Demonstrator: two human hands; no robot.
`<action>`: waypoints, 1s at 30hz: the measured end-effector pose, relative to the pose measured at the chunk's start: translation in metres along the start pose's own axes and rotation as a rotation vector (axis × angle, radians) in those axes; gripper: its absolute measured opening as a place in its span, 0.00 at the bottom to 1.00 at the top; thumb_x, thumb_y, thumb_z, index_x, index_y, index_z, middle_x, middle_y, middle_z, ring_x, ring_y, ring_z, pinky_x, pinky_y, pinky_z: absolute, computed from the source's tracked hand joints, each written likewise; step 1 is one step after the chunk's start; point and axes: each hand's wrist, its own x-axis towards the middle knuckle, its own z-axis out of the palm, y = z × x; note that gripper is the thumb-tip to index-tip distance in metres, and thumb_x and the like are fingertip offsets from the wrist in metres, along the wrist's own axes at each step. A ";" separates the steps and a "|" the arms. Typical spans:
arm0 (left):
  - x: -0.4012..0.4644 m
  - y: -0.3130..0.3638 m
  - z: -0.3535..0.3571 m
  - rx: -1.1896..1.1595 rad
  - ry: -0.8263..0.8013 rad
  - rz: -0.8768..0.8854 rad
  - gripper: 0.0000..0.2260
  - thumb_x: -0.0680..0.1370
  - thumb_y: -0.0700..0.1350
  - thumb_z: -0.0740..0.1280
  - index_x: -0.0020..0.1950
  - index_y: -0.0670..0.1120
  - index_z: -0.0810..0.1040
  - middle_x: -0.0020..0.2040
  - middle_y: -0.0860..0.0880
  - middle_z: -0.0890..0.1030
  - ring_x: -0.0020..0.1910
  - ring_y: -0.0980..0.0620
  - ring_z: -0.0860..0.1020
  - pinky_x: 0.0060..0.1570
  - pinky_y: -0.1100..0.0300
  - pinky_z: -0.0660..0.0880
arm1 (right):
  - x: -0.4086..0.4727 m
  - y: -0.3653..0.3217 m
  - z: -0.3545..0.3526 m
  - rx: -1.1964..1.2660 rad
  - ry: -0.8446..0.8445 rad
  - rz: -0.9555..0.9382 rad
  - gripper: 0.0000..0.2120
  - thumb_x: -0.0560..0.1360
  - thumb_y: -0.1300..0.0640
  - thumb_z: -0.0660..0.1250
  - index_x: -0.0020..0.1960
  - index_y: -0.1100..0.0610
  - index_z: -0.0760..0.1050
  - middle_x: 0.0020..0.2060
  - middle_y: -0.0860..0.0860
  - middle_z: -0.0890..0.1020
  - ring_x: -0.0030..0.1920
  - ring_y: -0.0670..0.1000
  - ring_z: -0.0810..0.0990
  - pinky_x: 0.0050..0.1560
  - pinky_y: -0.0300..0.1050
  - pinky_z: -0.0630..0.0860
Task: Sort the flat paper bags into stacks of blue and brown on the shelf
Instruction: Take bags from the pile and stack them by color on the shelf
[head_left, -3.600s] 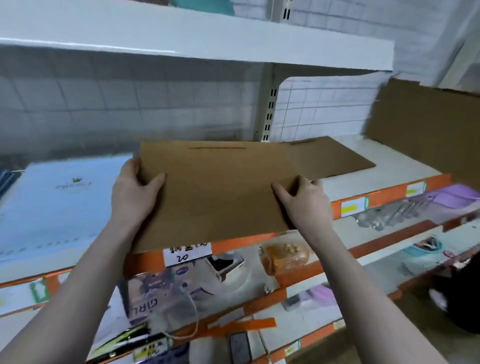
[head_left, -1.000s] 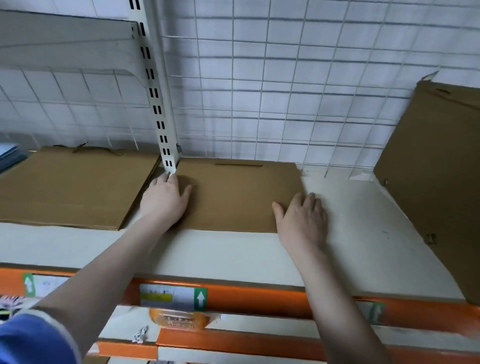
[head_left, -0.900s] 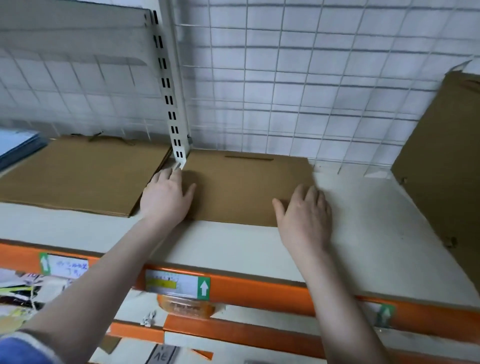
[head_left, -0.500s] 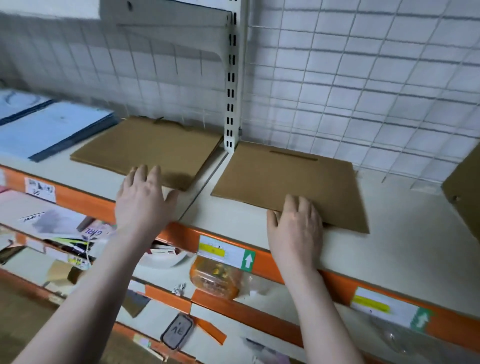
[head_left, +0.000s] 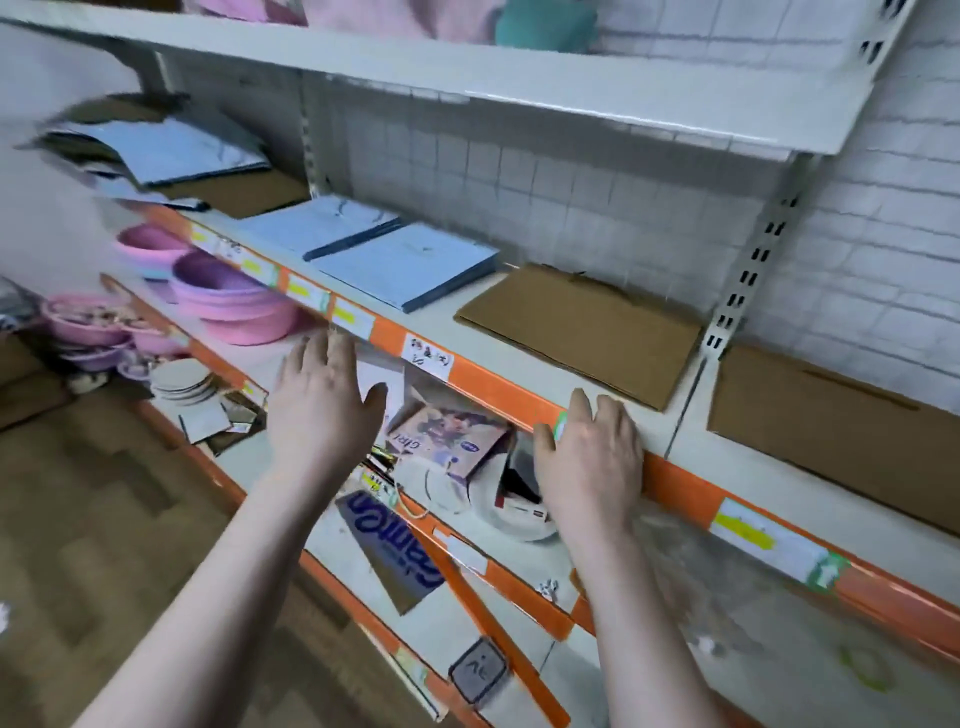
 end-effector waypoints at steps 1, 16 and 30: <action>0.002 -0.018 -0.007 0.005 0.003 -0.014 0.25 0.73 0.45 0.69 0.66 0.36 0.70 0.64 0.34 0.72 0.66 0.36 0.67 0.63 0.45 0.63 | -0.003 -0.019 0.004 0.006 -0.022 -0.015 0.25 0.75 0.50 0.65 0.68 0.62 0.69 0.61 0.62 0.74 0.63 0.62 0.71 0.64 0.55 0.66; 0.046 -0.205 -0.055 0.127 0.105 -0.209 0.23 0.70 0.45 0.72 0.61 0.36 0.74 0.59 0.34 0.75 0.61 0.35 0.71 0.62 0.45 0.67 | 0.017 -0.221 0.060 0.078 -0.110 -0.264 0.26 0.77 0.49 0.61 0.71 0.60 0.64 0.65 0.59 0.70 0.68 0.59 0.65 0.67 0.52 0.62; 0.261 -0.338 -0.007 0.178 0.140 -0.252 0.25 0.73 0.48 0.69 0.66 0.38 0.71 0.66 0.35 0.71 0.68 0.37 0.66 0.68 0.47 0.60 | 0.181 -0.408 0.196 0.189 -0.076 -0.310 0.24 0.76 0.51 0.64 0.68 0.62 0.69 0.60 0.62 0.73 0.62 0.62 0.69 0.60 0.54 0.65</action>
